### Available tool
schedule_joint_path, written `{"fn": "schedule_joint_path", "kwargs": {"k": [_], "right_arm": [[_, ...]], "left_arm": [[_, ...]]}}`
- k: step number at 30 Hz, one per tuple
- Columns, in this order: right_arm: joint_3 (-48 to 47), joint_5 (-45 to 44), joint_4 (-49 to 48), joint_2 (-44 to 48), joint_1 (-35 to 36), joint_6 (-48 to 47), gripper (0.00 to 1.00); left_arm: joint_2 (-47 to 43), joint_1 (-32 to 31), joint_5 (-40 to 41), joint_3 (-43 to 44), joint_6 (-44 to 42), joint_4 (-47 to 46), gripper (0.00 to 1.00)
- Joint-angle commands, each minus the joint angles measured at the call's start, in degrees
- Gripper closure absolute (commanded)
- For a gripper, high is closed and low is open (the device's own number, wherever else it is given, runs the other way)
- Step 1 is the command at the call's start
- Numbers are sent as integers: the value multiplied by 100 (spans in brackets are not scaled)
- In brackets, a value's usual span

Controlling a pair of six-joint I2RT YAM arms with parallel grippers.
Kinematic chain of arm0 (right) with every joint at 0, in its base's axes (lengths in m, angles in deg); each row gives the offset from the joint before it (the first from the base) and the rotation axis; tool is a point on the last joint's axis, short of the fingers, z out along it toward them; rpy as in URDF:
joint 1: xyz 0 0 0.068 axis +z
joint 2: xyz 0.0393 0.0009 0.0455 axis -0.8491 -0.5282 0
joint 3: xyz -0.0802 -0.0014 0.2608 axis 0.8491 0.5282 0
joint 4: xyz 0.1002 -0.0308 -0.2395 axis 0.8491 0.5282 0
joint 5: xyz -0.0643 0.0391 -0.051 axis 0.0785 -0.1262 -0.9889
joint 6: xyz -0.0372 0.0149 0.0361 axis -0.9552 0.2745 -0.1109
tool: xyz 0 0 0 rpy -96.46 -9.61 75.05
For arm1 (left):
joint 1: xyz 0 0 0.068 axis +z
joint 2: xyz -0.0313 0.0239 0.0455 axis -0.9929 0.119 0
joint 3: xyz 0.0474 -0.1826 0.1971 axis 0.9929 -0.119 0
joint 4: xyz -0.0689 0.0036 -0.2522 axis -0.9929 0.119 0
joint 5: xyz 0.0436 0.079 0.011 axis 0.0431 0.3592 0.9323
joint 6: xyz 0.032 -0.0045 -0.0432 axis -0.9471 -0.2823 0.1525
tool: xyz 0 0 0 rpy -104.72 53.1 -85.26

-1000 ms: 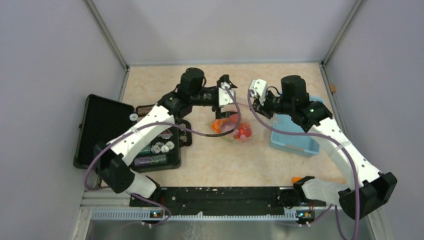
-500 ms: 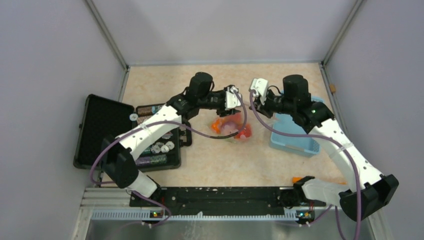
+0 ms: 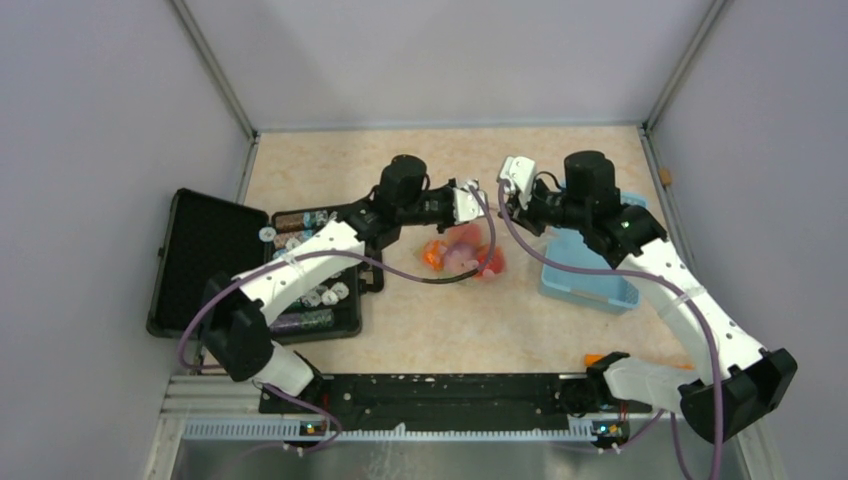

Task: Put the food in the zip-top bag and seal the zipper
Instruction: Zip the zipper food storage bag at the center of the board.

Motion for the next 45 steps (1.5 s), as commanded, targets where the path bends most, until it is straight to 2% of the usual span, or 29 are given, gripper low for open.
{"fn": "schedule_joint_path", "kwargs": {"k": [1,21,35,45], "right_arm": [[13,-478,111,126,16,72,100],[201,-661,-88,305,-226,80,100],[294,-858,-296,437,-247,193,100],[608,-1472,-718,613,-363,375,100]], "left_arm": [[-386,61,736,-196,77,-193,100],[-1659,808,647,-1206,272,-159,100],[-1575,864,393,-1268,363,-318,100],[-1541,864,513,-1360,517,-658,100]]}}
